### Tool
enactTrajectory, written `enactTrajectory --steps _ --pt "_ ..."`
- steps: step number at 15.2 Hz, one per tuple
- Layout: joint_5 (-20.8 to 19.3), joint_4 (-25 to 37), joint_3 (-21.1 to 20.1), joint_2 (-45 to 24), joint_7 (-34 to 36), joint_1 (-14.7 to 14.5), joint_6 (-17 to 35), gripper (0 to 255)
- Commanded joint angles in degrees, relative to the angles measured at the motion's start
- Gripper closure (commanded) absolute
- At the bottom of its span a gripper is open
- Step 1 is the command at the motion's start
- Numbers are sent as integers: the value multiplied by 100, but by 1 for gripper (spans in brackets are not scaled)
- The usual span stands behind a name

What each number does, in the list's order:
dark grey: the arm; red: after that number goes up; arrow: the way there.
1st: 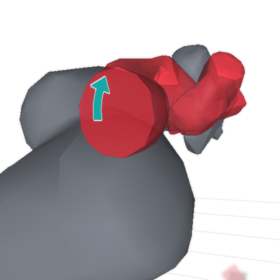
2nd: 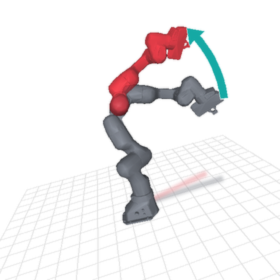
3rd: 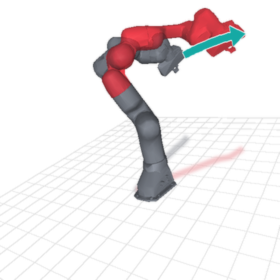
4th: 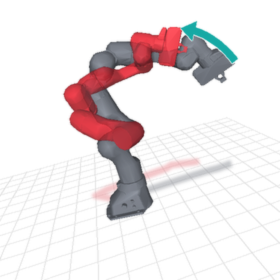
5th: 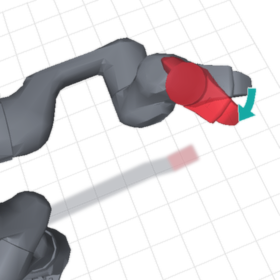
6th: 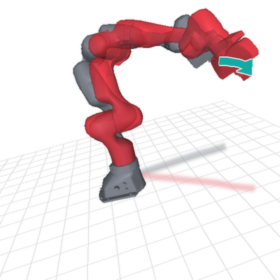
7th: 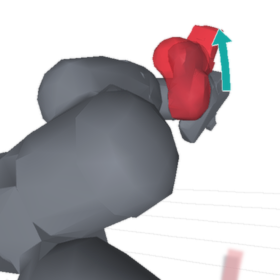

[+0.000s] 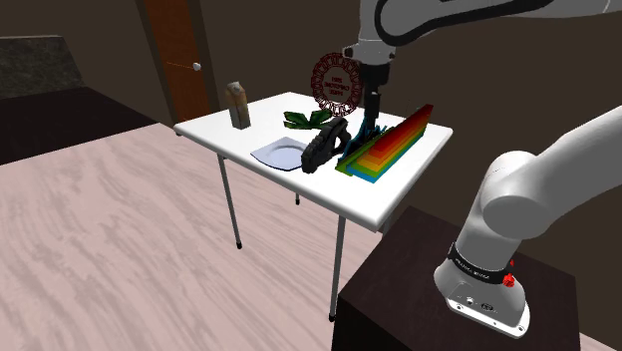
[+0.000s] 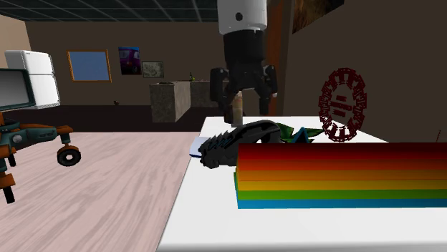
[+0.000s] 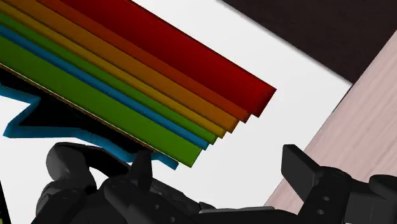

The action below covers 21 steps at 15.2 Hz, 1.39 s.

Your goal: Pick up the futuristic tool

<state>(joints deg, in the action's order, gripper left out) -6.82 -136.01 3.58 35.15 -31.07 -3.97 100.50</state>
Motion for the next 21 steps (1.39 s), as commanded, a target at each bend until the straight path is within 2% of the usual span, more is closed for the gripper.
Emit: enactTrajectory --steps 1,6,11,12,21 --pt "-162 243 199 -458 -905 -204 239 0" --pt "-368 771 558 -1508 -2947 -667 836 0" --pt "-386 1297 691 -2462 -4903 -1067 1354 0" --pt "-382 1343 690 -2546 -5087 -1098 1401 0" --pt "-406 929 711 -2719 -5023 -1079 1984 0"
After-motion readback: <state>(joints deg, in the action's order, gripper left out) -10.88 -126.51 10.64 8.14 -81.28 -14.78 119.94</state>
